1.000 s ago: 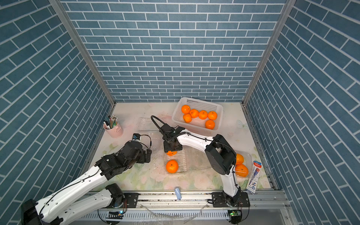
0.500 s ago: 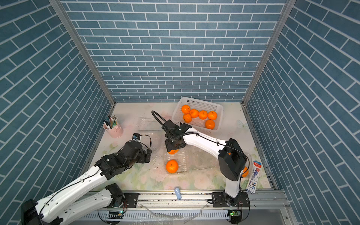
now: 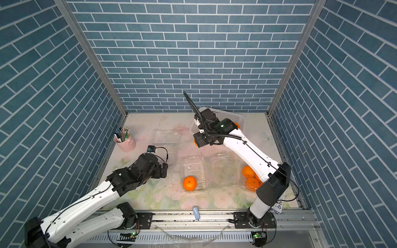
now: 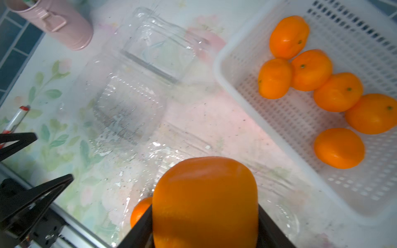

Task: Take oranges out of containers
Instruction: Place the orange in the basket.

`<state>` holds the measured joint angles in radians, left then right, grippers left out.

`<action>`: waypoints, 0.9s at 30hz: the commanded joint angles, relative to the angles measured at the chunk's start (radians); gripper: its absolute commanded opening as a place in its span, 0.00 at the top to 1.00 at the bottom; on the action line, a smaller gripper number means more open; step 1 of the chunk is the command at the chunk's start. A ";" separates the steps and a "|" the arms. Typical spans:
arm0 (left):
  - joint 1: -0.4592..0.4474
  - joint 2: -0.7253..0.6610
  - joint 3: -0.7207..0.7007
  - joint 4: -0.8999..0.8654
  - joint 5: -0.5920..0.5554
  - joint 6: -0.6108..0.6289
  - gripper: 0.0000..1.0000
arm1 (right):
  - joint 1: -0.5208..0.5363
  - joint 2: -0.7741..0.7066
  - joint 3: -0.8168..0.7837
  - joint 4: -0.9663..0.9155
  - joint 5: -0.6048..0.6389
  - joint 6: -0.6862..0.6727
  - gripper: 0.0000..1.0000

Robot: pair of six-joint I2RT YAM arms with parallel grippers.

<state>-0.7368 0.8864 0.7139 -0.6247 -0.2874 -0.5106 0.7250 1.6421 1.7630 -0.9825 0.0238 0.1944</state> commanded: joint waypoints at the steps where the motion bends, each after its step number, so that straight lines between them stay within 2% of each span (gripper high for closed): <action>1: 0.010 0.001 0.018 0.000 -0.004 0.007 0.01 | -0.080 0.031 0.074 -0.059 0.012 -0.135 0.61; 13: 0.016 -0.003 0.024 -0.031 -0.021 0.008 0.01 | -0.301 0.346 0.298 -0.092 -0.064 -0.212 0.65; 19: 0.019 0.009 0.025 -0.030 -0.018 -0.003 0.01 | -0.350 0.522 0.454 -0.138 -0.105 -0.239 0.67; 27: 0.020 0.003 0.019 -0.032 -0.022 -0.009 0.01 | -0.362 0.635 0.483 -0.148 -0.090 -0.275 0.68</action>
<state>-0.7238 0.8940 0.7139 -0.6350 -0.2943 -0.5125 0.3607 2.2601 2.2295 -1.0893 -0.0574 -0.0185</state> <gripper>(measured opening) 0.994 0.622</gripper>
